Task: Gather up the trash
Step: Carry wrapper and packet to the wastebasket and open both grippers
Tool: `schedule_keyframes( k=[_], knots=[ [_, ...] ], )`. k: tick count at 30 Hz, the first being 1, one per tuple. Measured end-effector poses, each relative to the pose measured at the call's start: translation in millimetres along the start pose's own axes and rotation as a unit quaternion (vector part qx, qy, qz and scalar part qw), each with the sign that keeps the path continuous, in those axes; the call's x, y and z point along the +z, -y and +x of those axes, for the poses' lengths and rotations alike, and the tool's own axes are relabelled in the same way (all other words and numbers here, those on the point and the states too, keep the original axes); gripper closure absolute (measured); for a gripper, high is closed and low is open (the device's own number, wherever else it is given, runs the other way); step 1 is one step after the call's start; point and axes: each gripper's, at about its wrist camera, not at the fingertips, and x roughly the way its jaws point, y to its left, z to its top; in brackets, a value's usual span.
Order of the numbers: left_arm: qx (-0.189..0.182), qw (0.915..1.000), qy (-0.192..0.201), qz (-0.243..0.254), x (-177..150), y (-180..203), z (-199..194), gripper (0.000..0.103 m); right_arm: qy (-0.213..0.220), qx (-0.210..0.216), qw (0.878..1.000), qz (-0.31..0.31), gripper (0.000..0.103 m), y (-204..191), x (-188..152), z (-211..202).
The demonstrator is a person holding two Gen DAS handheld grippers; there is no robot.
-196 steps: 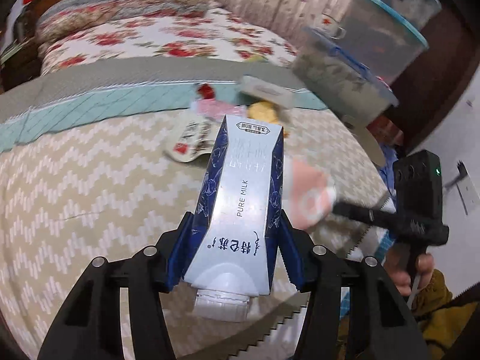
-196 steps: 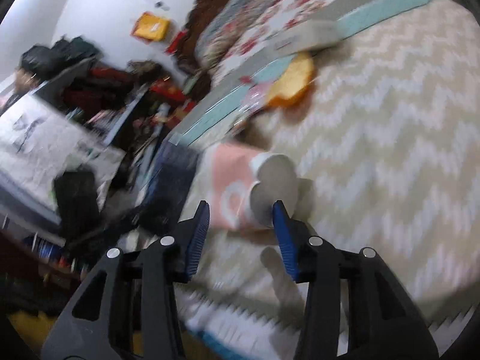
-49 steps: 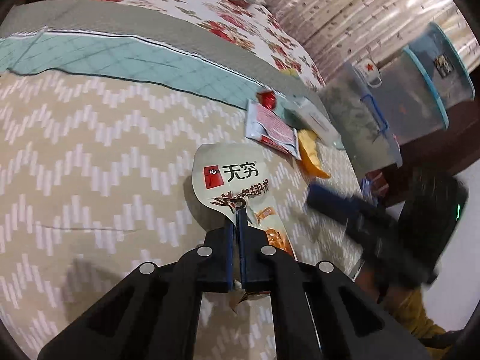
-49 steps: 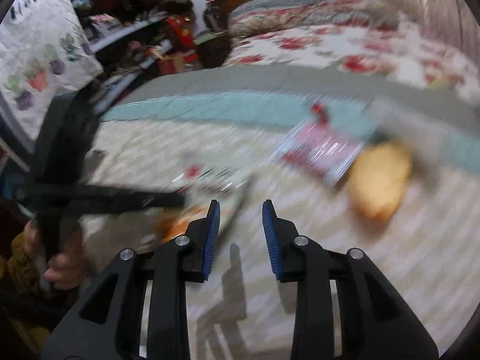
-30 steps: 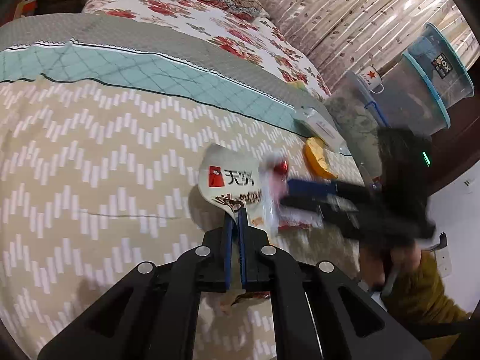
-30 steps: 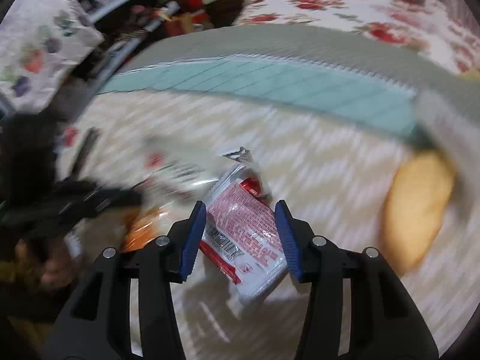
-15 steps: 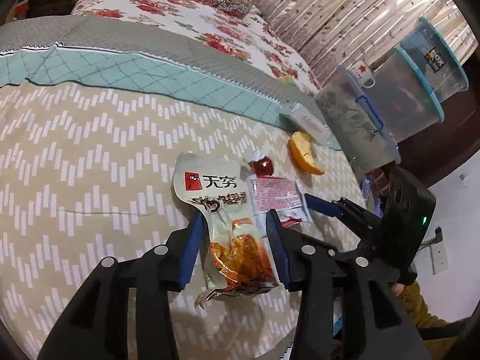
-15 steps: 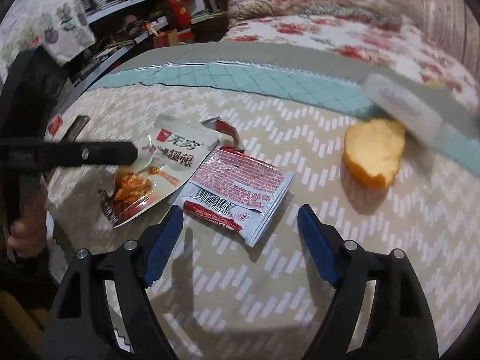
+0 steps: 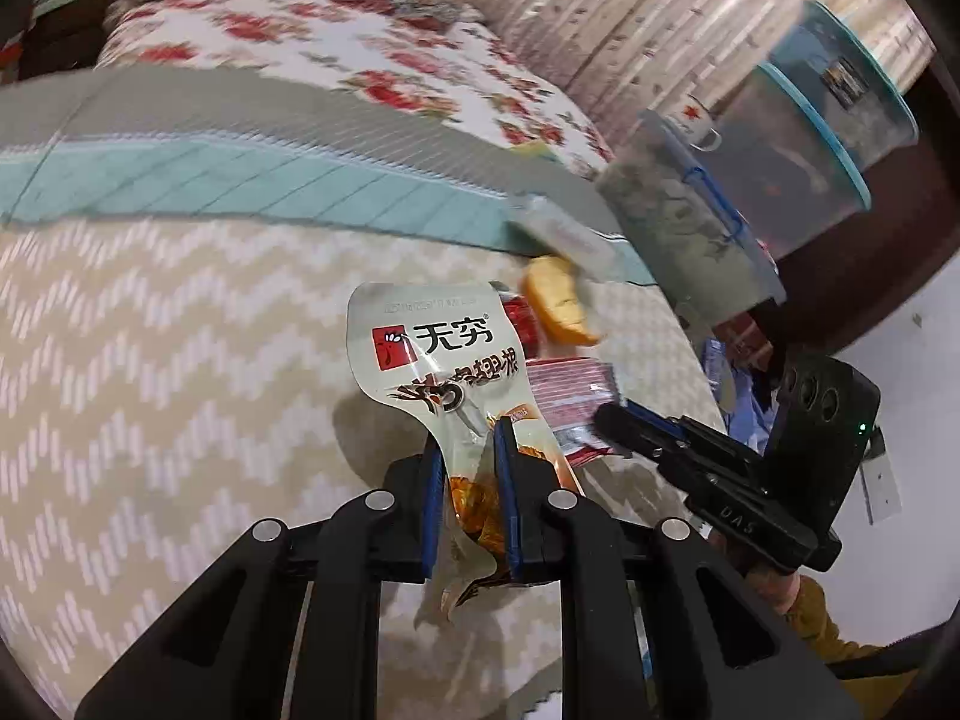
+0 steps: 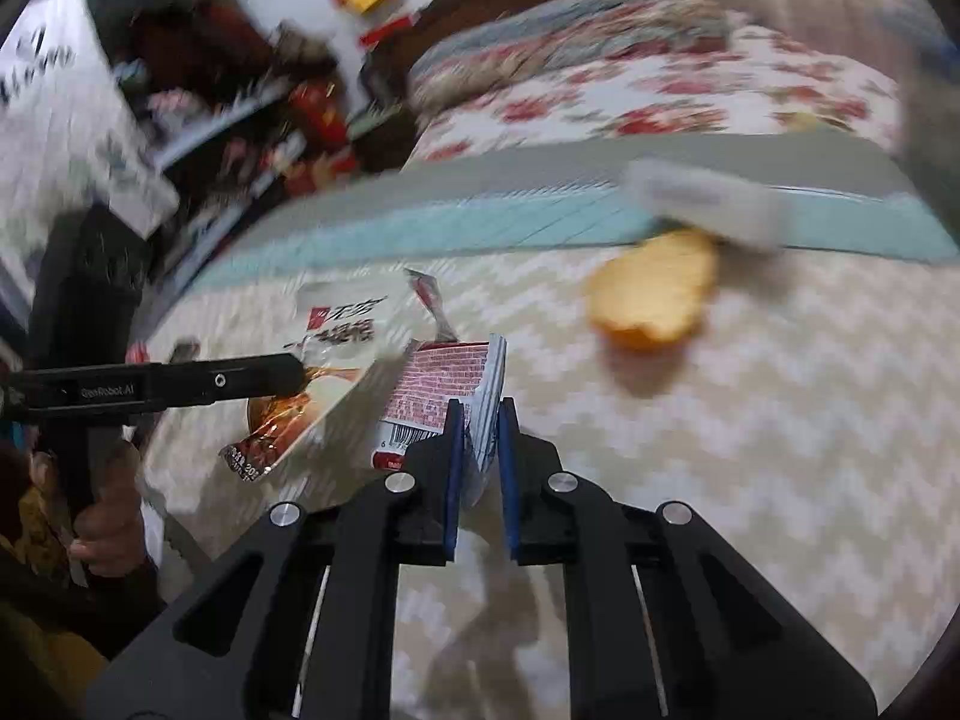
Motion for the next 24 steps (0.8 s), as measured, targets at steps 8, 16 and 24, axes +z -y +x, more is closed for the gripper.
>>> schedule_keyframes(
  k=[8,16,24],
  knots=[
    [-0.024,0.9903,-0.060,0.123,27.3,107.5,69.6,0.088,0.108,-0.064,0.985,0.120,0.090,98.4,-23.1,-88.7],
    [-0.076,0.9645,-0.115,0.225,60.0,258.7,185.9,0.088,0.232,-0.175,0.920,0.263,0.090,225.7,-54.8,-204.5],
    [-0.031,0.9453,-0.126,0.299,77.1,366.6,312.5,0.087,0.185,-0.259,0.912,0.257,0.089,292.5,-49.4,-207.3]
  ],
)
